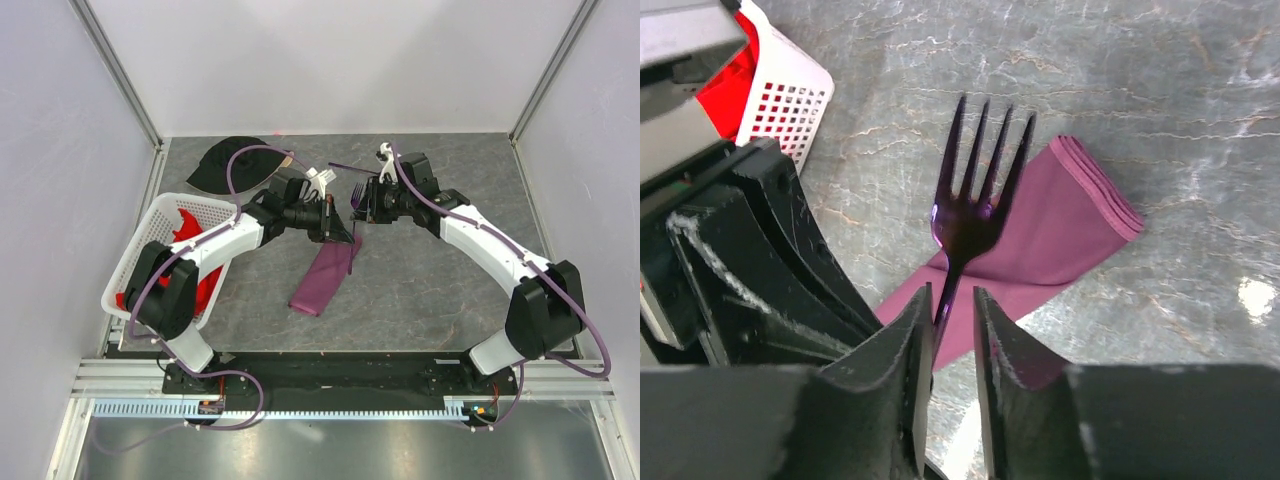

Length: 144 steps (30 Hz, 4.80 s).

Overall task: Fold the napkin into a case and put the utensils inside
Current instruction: Pass from the left arm to the right, then insert the fork into the folded napkin, then rotate the utensils at the center of the board.

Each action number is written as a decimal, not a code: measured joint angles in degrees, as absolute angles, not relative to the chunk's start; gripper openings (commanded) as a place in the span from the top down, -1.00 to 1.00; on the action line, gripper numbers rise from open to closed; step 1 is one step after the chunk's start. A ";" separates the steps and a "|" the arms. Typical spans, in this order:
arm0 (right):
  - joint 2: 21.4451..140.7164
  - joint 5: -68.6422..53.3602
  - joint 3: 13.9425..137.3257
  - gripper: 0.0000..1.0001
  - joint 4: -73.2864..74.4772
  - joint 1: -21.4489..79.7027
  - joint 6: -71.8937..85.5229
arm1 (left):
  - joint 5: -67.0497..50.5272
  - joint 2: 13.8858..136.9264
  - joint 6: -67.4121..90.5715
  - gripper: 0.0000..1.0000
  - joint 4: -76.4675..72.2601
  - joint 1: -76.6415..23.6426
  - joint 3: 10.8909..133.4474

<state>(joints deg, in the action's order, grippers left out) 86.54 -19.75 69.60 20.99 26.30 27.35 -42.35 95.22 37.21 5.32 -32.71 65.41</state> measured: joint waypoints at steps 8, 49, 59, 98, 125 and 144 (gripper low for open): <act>88.23 -21.71 69.47 1.00 18.20 27.11 31.46 | -41.80 94.94 33.56 0.75 8.29 -32.71 65.52; 105.21 18.96 75.16 1.00 18.22 33.76 49.08 | -22.74 72.42 39.55 0.94 7.46 -36.77 28.36; 105.45 19.33 75.16 1.00 19.97 36.62 51.07 | -22.59 72.36 40.99 0.95 4.32 -37.67 25.67; 101.06 13.17 63.40 1.00 22.96 41.60 68.29 | -22.55 77.32 42.65 0.96 -3.18 -40.03 23.29; 88.99 13.85 57.80 0.40 24.47 37.04 51.48 | -23.07 64.71 40.10 0.79 8.58 -40.27 29.95; 98.85 8.23 56.07 0.80 13.56 33.82 38.48 | -20.05 81.91 44.07 0.89 -1.85 -40.56 29.21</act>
<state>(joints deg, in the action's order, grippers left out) 98.85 8.23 56.07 13.56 33.82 38.48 -20.05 81.91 44.07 -1.85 -40.56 29.21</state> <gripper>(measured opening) 0.106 0.056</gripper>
